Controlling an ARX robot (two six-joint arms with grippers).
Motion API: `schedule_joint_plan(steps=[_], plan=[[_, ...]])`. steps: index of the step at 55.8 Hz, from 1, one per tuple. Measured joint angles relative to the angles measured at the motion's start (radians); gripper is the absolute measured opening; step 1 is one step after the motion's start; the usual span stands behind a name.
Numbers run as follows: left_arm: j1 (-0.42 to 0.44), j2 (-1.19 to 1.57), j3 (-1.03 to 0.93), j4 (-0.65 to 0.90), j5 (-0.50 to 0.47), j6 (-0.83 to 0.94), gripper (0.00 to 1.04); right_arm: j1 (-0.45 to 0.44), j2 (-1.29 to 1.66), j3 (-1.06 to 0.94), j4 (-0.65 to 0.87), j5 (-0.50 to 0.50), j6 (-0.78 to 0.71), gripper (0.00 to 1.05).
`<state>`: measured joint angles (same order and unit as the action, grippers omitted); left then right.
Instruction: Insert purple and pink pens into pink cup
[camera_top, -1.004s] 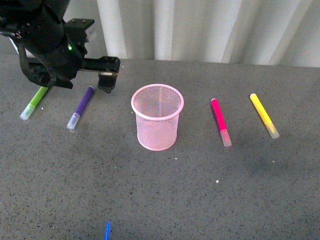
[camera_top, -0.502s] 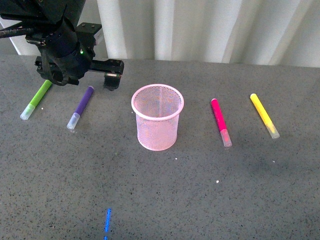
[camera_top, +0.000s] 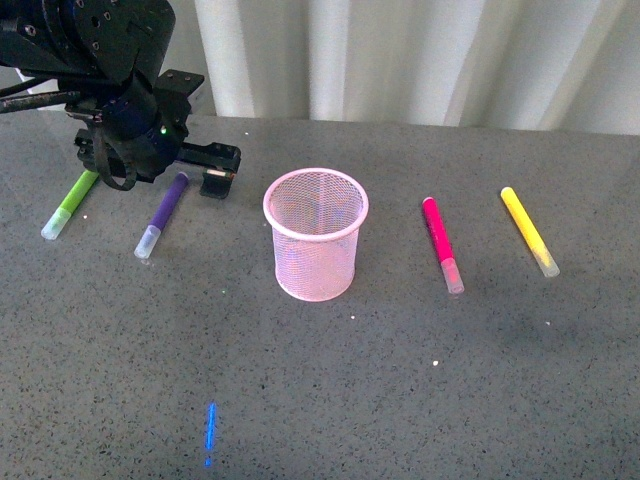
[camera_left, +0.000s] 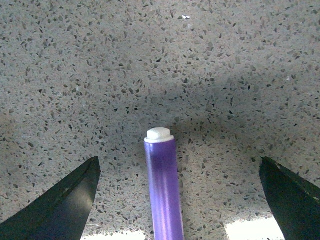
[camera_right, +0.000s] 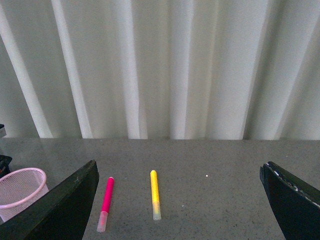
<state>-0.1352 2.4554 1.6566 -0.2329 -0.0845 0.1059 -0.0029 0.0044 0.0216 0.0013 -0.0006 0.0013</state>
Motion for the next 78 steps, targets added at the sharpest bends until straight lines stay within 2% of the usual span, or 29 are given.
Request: schedule_joint_plan(steps=[4,7,24,32,35,58,69,78], plan=[[0.0,0.002,0.0,0.005,0.0,0.003,0.98,0.0,0.0,0.0,0.0,0.0,0.0,0.98],[0.0,0.003,0.0,0.005,0.001,0.005,0.94,0.0,0.0,0.0,0.0,0.0,0.0,0.98],[-0.009,0.008,0.0,0.005,0.013,0.006,0.49,0.0,0.0,0.0,0.0,0.0,0.0,0.98],[-0.01,0.008,-0.003,0.012,0.003,0.007,0.21,0.0,0.0,0.0,0.0,0.0,0.0,0.98],[-0.008,0.008,-0.004,0.014,-0.003,0.007,0.14,0.0,0.0,0.0,0.0,0.0,0.0,0.98],[0.006,-0.018,-0.036,0.074,0.014,-0.037,0.13,0.0,0.0,0.0,0.0,0.0,0.0,0.98],[0.024,-0.123,-0.076,0.19,0.038,-0.108,0.13,0.0,0.0,0.0,0.0,0.0,0.0,0.98],[0.037,-0.32,-0.145,0.319,0.064,-0.172,0.13,0.0,0.0,0.0,0.0,0.0,0.0,0.98]])
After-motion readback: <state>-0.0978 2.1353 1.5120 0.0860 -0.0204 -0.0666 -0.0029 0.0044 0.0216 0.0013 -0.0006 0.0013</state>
